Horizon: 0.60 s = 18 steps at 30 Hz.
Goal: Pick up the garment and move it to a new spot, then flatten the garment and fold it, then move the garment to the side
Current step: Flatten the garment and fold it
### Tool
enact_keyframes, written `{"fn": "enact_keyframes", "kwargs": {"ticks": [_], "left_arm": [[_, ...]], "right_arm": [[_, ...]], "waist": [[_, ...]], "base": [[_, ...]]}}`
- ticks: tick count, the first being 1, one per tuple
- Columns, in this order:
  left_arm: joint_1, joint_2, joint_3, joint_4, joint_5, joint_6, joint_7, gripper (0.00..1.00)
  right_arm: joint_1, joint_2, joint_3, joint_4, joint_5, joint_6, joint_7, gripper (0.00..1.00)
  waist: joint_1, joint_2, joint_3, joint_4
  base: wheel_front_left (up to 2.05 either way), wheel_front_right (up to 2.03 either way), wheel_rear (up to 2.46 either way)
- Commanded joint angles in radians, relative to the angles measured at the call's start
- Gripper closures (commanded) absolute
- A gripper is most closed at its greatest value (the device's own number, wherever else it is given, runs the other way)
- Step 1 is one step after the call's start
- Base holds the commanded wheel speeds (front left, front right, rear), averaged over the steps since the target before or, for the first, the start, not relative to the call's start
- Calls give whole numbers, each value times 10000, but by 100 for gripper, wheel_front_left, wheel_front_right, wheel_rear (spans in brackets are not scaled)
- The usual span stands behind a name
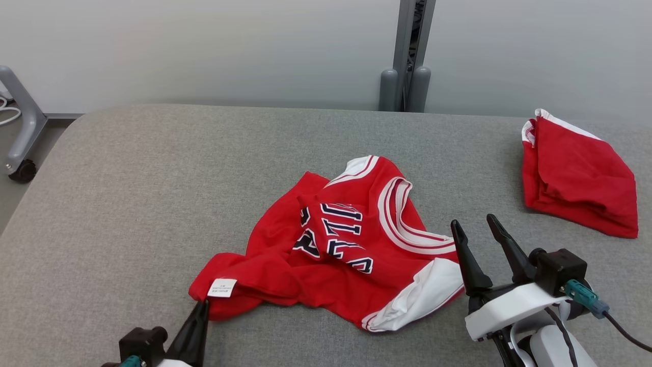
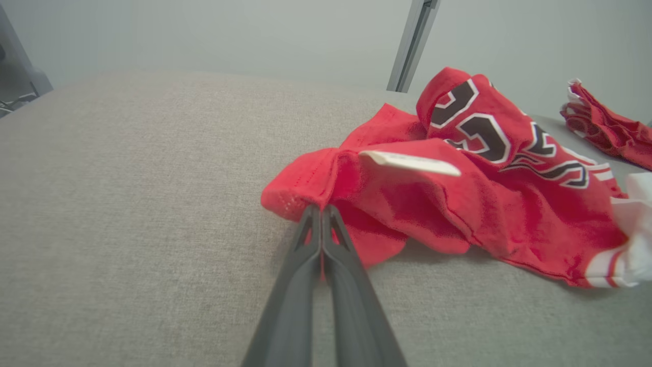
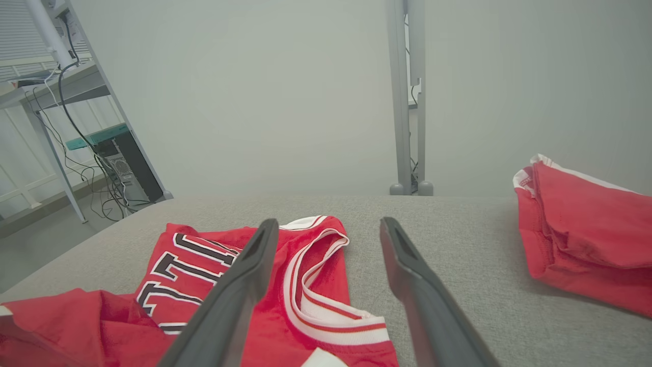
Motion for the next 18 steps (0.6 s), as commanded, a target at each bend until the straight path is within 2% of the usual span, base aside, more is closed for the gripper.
{"fn": "enact_keyframes", "kwargs": {"ticks": [1, 6, 7, 8, 9, 18], "left_arm": [[97, -27, -14, 95, 140, -76, -51, 100], [120, -251, 90, 674, 165, -196, -51, 98], [130, -266, 97, 786, 235, -215, -51, 72], [109, -298, 173, 792, 262, -230, -53, 15], [108, -324, 257, 773, 279, -243, -51, 0], [284, -476, 1115, -311, 693, -324, -51, 0]], "right_arm": [[38, -53, -23, 12, -1, 1, -15, 0], [60, -50, -24, 33, 21, -1, -14, 0], [66, -55, -28, 33, 25, -1, -14, 0], [73, -54, -37, 31, 24, 1, -14, 0], [78, -52, -47, 27, 20, -1, -14, 0], [115, -55, -163, 21, -47, 1, -14, 0]], "waist": [[0, -1, -17, 31], [0, -1, -69, 114], [0, -1, -75, 129], [0, -1, -77, 146], [0, -1, -78, 166], [0, -1, -133, 299]], "base": [[0, 0, 0], [0, 0, 0], [0, 0, 0], [0, 0, 0], [0, 0, 0], [0, 0, 0]]}}
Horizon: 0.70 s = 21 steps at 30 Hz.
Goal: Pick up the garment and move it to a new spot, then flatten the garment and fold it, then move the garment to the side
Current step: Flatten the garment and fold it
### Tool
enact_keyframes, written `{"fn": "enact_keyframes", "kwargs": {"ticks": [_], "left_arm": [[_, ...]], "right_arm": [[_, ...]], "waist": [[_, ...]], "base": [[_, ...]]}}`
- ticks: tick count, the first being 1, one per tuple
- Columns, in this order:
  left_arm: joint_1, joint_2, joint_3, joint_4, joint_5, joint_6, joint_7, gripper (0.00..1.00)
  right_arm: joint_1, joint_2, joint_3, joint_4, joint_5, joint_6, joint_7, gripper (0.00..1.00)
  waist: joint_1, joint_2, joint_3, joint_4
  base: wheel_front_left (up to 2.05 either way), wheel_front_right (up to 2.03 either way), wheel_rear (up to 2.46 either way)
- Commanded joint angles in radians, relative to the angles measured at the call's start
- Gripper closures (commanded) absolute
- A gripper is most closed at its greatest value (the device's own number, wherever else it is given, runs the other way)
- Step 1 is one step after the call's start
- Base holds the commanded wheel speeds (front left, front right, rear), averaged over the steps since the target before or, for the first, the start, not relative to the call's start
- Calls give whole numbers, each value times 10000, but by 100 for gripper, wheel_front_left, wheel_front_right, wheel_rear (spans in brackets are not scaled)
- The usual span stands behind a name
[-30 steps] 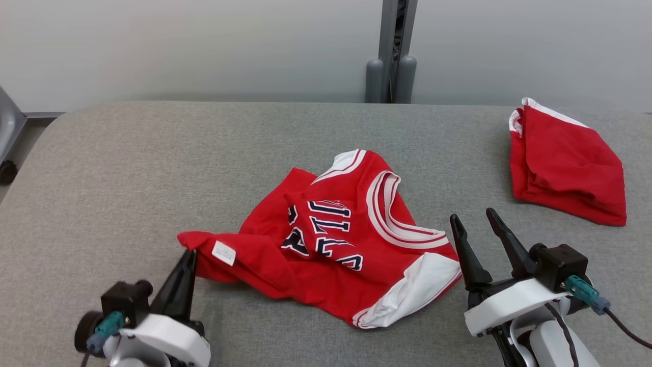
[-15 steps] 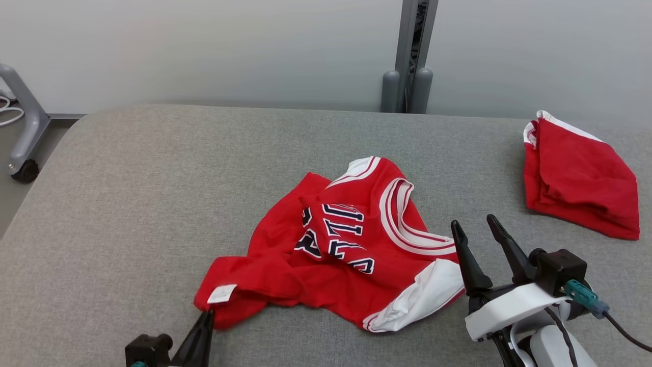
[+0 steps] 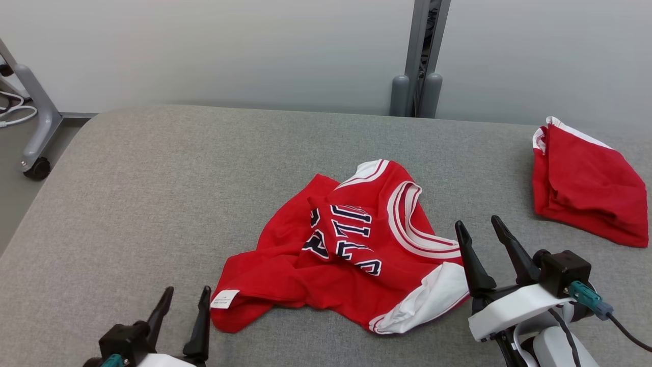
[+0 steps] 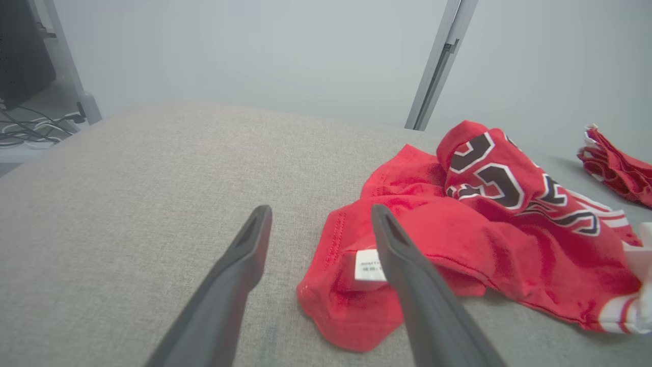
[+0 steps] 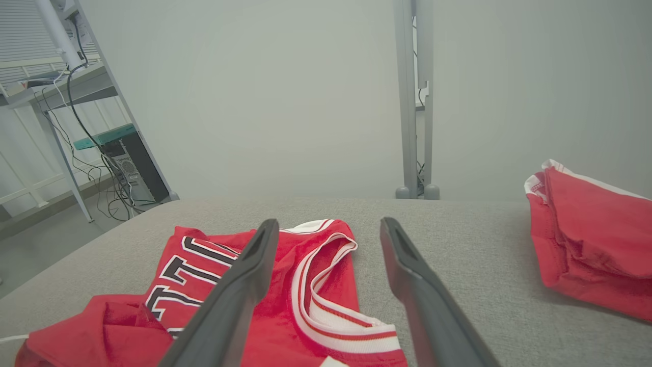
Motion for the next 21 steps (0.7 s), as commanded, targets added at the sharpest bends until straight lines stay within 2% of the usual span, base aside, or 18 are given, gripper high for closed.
{"fn": "enact_keyframes", "kwargs": {"ticks": [1, 9, 21], "left_arm": [[51, 10, 110, -129, 107, -37, -51, 0], [343, -278, 1255, -1676, 885, -97, -51, 0], [480, -458, 2424, -2420, 1337, -207, -51, 0]], "right_arm": [[50, -54, -42, -6, -37, -1, -14, 0], [232, -54, -367, 225, -236, -3, -14, 0], [662, -148, -769, 336, -426, -3, 440, 0]], "waist": [[0, 0, -9, 0], [0, 0, -78, -144], [0, 0, -103, -340]], "base": [[0, 0, 0], [0, 0, 0], [0, 0, 0]]}}
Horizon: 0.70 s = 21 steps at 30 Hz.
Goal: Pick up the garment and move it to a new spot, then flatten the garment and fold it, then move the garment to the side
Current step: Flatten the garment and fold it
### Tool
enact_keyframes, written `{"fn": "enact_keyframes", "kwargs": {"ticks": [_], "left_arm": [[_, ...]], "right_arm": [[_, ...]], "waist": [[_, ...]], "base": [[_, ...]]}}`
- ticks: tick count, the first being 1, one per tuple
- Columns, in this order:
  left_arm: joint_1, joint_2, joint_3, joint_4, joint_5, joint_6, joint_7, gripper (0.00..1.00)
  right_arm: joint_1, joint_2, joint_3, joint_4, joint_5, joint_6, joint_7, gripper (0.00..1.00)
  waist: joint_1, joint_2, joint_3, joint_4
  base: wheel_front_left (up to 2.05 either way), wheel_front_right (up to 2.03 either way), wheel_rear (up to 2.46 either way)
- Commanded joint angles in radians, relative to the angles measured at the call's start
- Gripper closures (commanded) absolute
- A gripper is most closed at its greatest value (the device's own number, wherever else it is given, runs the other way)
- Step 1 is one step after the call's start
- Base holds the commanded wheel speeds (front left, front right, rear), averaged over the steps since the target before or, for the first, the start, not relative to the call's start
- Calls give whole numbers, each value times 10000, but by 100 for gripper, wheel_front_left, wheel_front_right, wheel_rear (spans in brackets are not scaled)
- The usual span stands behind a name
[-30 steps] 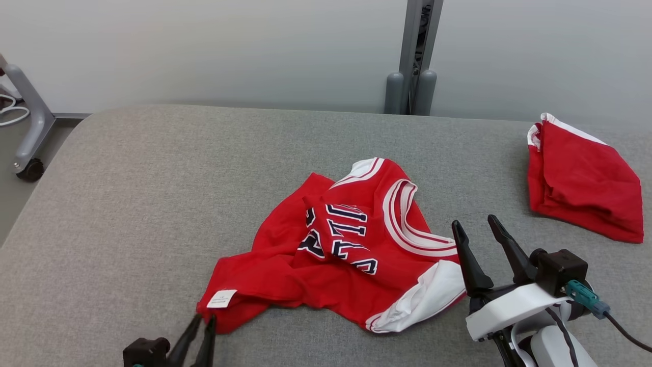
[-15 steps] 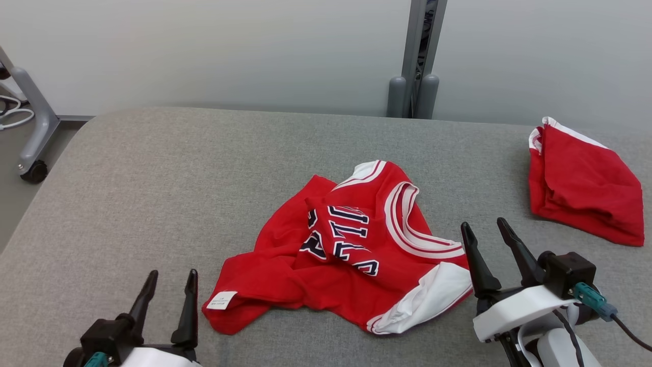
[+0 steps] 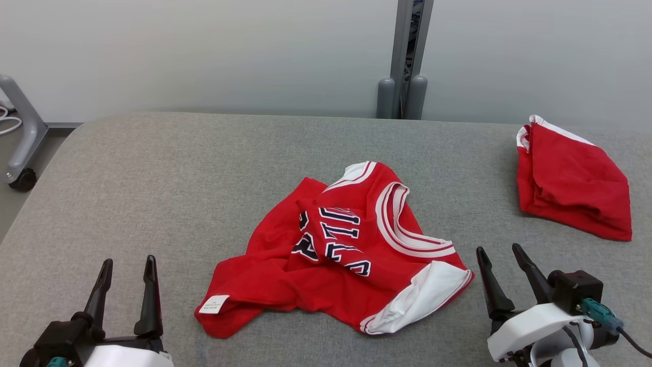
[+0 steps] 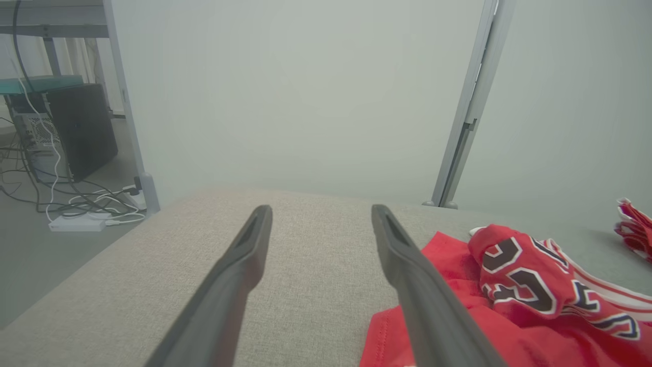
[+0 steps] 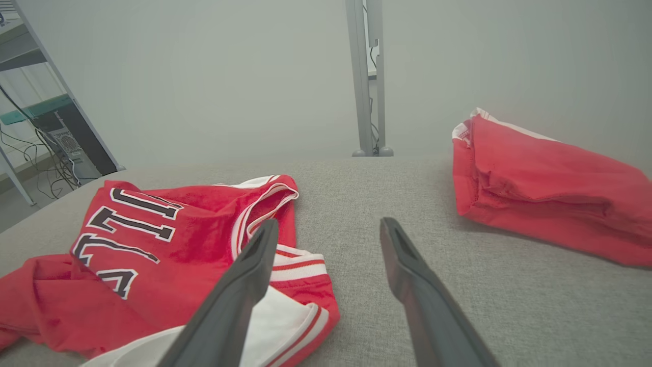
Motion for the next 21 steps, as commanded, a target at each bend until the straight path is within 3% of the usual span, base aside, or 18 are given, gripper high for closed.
{"fn": "enact_keyframes", "kwargs": {"ticks": [1, 11, 21], "left_arm": [[65, -15, 108, -61, 109, -53, -51, 0], [73, -125, 147, -95, 254, -103, -51, 0], [0, -158, -138, -63, 185, -95, -52, 0]], "right_arm": [[99, -56, -38, -77, -16, 1, 84, 0], [60, -213, 928, -210, 485, 1, 989, 0], [-800, -547, 1806, 569, 456, -1, 2162, 0]], "waist": [[0, 0, 10, -7], [0, 0, 3, 93], [0, 0, 79, 270]], "base": [[0, 0, 0], [0, 0, 0], [0, 0, 0]]}}
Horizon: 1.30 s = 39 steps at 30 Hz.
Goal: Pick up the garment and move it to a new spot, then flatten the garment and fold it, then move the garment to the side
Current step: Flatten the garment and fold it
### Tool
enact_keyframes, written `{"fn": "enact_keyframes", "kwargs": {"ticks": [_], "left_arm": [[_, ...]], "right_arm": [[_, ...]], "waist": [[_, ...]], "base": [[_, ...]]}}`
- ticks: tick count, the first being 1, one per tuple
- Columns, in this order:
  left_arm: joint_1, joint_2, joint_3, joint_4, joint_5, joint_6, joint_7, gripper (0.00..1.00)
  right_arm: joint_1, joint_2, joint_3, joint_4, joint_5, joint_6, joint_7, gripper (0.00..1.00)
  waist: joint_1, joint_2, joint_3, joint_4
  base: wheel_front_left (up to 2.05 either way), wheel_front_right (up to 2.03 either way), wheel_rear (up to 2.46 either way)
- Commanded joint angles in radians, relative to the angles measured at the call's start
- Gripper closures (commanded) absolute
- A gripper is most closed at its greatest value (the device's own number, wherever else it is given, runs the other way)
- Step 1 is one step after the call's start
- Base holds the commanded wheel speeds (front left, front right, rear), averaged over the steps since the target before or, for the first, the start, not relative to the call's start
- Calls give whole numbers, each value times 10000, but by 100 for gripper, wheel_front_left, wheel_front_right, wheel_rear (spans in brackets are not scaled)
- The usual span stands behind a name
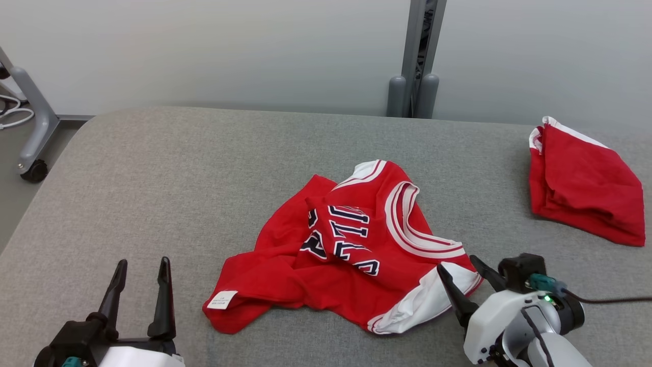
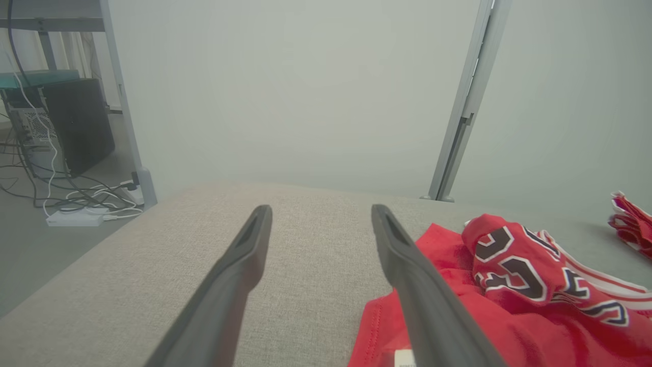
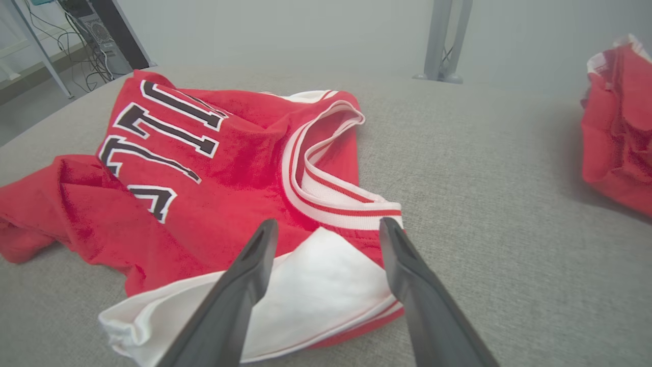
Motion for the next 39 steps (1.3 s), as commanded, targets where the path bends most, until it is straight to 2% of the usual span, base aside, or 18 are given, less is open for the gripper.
{"fn": "enact_keyframes", "kwargs": {"ticks": [1, 9, 10, 11, 12, 13, 18, 23, 27, 28, 29, 30, 31, 39], "left_arm": [[-66, 22, -42, 10, -24, -10, -52, 0], [-168, 22, -364, 104, -186, 100, -52, 0], [-170, 23, -401, 115, -201, 110, -52, 0], [-163, 25, -424, 120, -215, 122, -52, 0], [-157, 25, -453, 117, -217, 139, -52, 0], [-148, 23, -476, 117, -220, 153, -52, 0], [-96, 24, -503, 94, -254, 180, -52, 0], [-62, 22, -512, 66, -271, 185, -52, 0], [-59, 23, -556, 83, -291, 193, -52, 0], [-64, 23, -568, 86, -296, 200, -52, 0], [-62, 23, -583, 83, -300, 210, -52, 0], [-58, 22, -590, 73, -310, 223, -52, 0], [-47, 23, -605, 65, -320, 237, -52, 0], [-82, 24, -713, 53, -396, 267, -52, 0]], "right_arm": [[-169, -51, 66, 150, 42, 1, 160, 0], [-1163, -438, 872, 1325, 228, -1, 1147, 0], [-1250, -447, 934, 1445, 282, -1, 1227, 4], [-1292, -461, 1000, 1550, 322, -1, 1301, 50], [-1335, -494, 1054, 1634, 336, -1, 1341, 66], [-1373, -509, 1113, 1731, 388, -1, 1432, 100], [-1504, -570, 1403, 1856, 600, -1, 1329, 100], [-1639, -687, 1490, 1571, 593, -1, 520, 100], [-1596, -753, 1730, 1562, 982, -1, 929, 100], [-1644, -856, 1810, 1484, 977, -1, 1017, 87], [-1703, -947, 1880, 1434, 986, -1, 1125, 55], [-1719, -1007, 2027, 1400, 1052, -1, 1331, 4], [-1752, -1071, 2199, 1349, 1136, -1, 1566, 0], [-2399, -1706, 3391, 1041, 1364, -1, 3051, 0]], "waist": [[0, 0, 19, 37], [0, 0, 32, 281], [0, 0, 27, 305], [0, 0, 20, 324], [0, 0, 20, 341], [0, 0, 22, 357], [0, 0, 27, 356], [0, 0, 16, 267], [0, 0, 5, 212], [0, 0, -4, 202], [0, 0, -12, 190], [0, 0, -16, 178], [0, 0, -18, 163], [0, 0, 45, 172]], "base": [[0, 0, 0], [0, 0, 0], [0, 0, 0], [0, 0, 0], [0, 0, 0], [0, 0, 0], [0, 0, 0], [0, 0, 0], [0, 0, 0], [0, 0, 0], [0, 0, 0], [0, 0, 0], [0, 0, 0], [0, 0, 0]]}}
